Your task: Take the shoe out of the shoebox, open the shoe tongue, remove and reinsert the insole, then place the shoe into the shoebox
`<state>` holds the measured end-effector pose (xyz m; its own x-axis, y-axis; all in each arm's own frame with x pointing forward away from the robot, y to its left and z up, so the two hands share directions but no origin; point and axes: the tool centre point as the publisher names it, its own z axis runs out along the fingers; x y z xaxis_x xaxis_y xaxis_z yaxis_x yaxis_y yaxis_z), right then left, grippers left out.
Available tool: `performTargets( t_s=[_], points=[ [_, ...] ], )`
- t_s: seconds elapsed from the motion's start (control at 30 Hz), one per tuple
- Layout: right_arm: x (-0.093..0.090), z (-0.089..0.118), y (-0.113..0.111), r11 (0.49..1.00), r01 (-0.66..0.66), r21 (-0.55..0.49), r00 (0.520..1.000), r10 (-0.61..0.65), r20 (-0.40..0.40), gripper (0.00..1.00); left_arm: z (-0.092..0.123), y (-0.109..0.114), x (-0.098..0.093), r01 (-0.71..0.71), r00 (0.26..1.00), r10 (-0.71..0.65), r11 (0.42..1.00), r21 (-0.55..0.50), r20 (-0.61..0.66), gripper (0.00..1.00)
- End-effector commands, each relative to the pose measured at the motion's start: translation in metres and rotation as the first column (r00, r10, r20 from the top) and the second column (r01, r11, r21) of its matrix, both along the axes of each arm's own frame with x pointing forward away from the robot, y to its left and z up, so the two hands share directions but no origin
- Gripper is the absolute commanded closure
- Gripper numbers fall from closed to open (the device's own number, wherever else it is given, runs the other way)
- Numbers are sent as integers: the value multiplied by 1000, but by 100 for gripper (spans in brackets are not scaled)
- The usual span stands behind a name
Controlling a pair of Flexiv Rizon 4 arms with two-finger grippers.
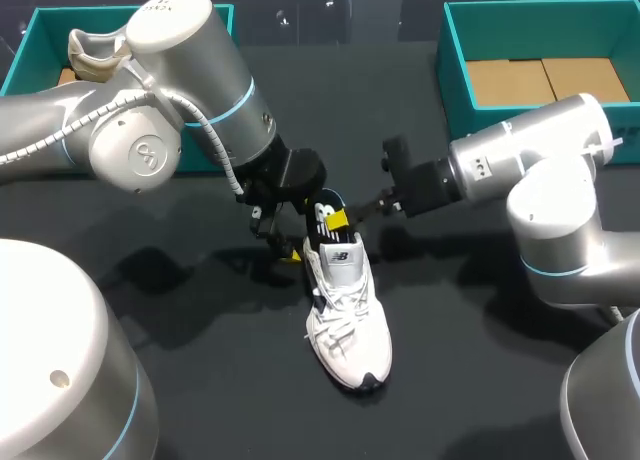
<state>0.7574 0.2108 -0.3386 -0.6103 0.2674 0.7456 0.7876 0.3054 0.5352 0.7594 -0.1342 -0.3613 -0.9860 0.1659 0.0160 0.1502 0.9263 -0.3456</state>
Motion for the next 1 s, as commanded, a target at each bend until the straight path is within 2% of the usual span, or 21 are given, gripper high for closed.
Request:
performTargets(
  t_s=[0.03, 0.33, 0.47, 0.6, 0.63, 0.67, 0.73, 0.87, 1.0],
  points=[
    [-7, -10, 3, 1000, -2, -12, 1000, 1, -23, 100, -1, -1, 0, 0, 1000, 0, 1000, 2, 1, 0],
    [-33, -25, 3, 1000, 7, -24, 997, -8, -72, 100, -1, -1, 0, 0, 1000, 0, 1000, 2, 1, 0],
    [-36, -24, 4, 999, 1, -37, 997, -4, -81, 100, -1, -1, 0, 0, 1000, 0, 1000, 2, 1, 0],
    [-31, -15, 3, 999, 14, -30, 999, -16, -43, 100, -1, -1, 0, 0, 1000, 0, 1000, 2, 1, 0],
    [-28, -11, 3, 999, 17, -30, 999, -18, -26, 86, -1, -1, 0, 0, 1000, 0, 1000, 2, 1, 0],
    [-26, -9, 3, 999, 18, -28, 1000, -19, -14, 82, -1, -1, 0, 0, 1000, 0, 1000, 2, 1, 0],
    [-21, -1, 3, 999, 24, -24, 1000, -24, 18, 67, -1, -1, 0, 0, 1000, 0, 1000, 2, 1, 0],
    [-12, 8, 2, 1000, 22, -15, 998, -21, 54, 62, -1, -1, 0, 0, 1000, 0, 1000, 2, 1, 0],
    [-4, 11, 4, 1000, 17, -8, 998, -17, 67, 66, -1, -1, 0, 0, 1000, 0, 1000, 2, 1, 0]
  ],
)
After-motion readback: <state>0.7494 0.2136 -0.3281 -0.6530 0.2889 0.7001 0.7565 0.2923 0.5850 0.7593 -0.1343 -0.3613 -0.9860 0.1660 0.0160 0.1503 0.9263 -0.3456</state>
